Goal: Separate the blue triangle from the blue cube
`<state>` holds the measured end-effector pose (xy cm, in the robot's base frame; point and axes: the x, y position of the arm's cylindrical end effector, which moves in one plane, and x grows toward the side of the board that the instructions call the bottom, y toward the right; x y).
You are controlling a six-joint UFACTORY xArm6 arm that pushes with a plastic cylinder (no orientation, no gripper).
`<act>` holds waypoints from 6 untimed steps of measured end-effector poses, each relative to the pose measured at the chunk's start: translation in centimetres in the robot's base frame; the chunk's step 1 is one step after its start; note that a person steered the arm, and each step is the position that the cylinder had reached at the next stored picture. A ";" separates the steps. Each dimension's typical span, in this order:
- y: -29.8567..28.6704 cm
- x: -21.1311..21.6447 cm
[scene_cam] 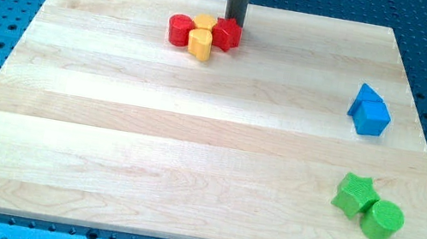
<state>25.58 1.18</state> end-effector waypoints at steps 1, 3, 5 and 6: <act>0.0 0.5; 9.7 1.7; 29.4 10.6; 28.6 13.9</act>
